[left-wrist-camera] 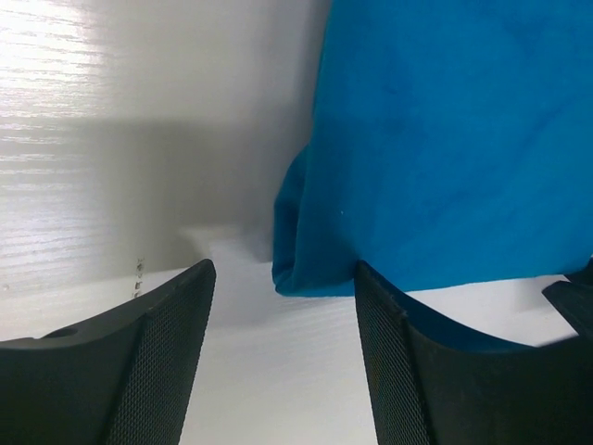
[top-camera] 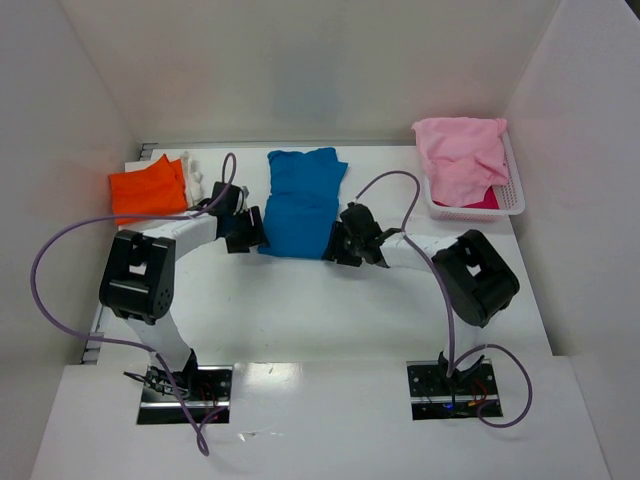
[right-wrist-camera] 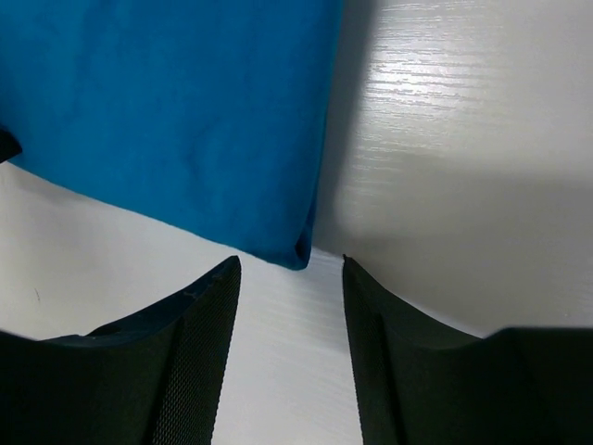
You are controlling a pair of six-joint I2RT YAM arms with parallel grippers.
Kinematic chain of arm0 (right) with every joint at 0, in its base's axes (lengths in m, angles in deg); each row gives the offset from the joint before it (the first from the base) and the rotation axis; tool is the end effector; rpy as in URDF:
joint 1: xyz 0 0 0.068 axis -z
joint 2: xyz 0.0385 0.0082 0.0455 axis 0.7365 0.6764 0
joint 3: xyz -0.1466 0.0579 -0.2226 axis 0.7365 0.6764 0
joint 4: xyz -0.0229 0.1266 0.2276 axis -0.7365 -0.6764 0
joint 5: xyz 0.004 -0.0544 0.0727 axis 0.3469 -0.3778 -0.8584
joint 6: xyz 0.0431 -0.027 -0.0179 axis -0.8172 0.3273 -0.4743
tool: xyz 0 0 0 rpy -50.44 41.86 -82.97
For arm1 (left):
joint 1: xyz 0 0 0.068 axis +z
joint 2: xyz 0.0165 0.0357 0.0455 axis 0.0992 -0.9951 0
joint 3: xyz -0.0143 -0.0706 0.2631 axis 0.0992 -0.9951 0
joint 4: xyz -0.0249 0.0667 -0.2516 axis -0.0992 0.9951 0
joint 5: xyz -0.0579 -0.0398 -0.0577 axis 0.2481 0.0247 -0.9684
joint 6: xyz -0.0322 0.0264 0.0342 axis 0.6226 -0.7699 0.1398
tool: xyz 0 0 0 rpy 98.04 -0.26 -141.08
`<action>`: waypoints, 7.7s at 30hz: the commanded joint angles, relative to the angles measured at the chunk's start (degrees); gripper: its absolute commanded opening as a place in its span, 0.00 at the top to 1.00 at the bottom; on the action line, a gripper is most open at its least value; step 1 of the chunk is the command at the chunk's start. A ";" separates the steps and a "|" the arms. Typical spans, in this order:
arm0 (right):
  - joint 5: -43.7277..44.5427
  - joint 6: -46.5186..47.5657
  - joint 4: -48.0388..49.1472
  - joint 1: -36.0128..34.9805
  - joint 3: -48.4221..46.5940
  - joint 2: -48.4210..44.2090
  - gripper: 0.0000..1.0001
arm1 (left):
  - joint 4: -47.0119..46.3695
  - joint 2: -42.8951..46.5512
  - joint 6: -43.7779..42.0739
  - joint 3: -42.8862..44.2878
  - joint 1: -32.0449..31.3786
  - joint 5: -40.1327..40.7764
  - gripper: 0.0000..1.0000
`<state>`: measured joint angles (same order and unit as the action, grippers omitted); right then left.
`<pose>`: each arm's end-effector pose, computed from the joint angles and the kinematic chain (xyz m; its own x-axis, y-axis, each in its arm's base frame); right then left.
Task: Fold and stack the t-shirts
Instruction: Grab one side of the 2/3 rectangular tshirt with both arms, then fold the long partially folded tshirt into a neat square
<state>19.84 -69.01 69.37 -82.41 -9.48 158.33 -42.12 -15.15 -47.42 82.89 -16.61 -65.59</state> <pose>0.2882 0.2034 0.1520 -0.8555 0.2031 -0.4763 -0.0452 0.8871 0.4594 0.3482 -0.0732 0.1708 -0.8416 -0.3439 -0.4164 -0.1673 0.8991 -0.4045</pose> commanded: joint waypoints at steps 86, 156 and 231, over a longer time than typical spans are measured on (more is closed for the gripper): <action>12.54 3.13 -14.41 3.55 -5.48 -29.88 1.00 | 17.68 24.13 6.39 8.96 -13.49 12.61 1.00; -15.58 5.51 11.29 11.95 -18.53 10.35 1.00 | -5.62 -9.88 9.71 15.80 0.01 4.26 1.00; -17.47 11.13 7.43 18.36 -26.49 17.95 1.00 | -6.67 -23.18 6.37 25.49 -0.77 -6.56 1.00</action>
<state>2.83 -59.33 75.66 -63.77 -32.33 174.92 -46.74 -37.11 -41.49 107.26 -18.27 -73.64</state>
